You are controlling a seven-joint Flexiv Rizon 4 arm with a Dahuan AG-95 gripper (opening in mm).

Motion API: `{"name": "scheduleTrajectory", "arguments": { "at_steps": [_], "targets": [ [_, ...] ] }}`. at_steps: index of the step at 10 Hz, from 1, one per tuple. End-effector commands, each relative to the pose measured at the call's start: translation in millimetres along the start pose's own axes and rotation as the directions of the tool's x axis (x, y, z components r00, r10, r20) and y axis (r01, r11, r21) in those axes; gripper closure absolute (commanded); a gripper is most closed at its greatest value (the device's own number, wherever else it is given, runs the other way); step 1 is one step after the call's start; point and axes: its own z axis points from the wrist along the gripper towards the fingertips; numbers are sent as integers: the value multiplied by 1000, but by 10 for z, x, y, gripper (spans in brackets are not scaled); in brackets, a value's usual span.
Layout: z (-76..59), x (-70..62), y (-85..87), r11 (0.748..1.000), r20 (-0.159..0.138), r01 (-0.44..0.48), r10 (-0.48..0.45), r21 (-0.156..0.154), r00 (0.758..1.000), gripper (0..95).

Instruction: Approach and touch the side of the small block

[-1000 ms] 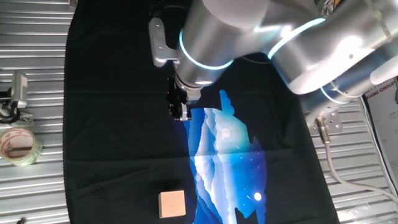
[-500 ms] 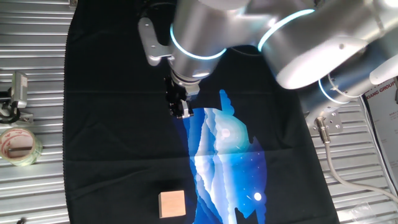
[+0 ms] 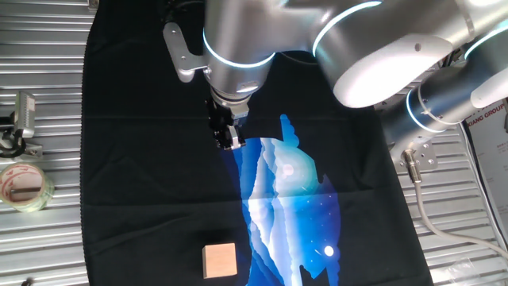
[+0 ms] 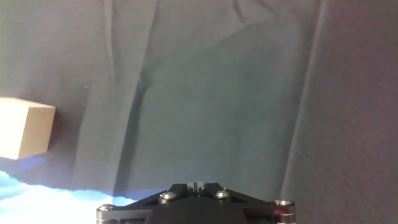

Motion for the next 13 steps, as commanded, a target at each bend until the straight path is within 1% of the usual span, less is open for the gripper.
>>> {"name": "scheduleTrajectory", "arguments": {
  "at_steps": [1, 3, 5, 8, 9, 11, 13],
  "targets": [
    [1, 11, 7, 1000, -16, 29, -29, 6, 999, 950],
    [1, 11, 7, 998, -23, 55, -54, 14, 998, 950],
    [1, 11, 7, 996, -23, 90, -90, 15, 996, 950],
    [1, 11, 7, 991, -30, 128, -127, 31, 991, 950],
    [1, 11, 7, 991, -31, 131, -130, 30, 991, 950],
    [1, 11, 7, 985, -21, 167, -166, 34, 986, 950],
    [1, 11, 7, 985, -24, 168, -168, 40, 986, 950]
  ]
}}
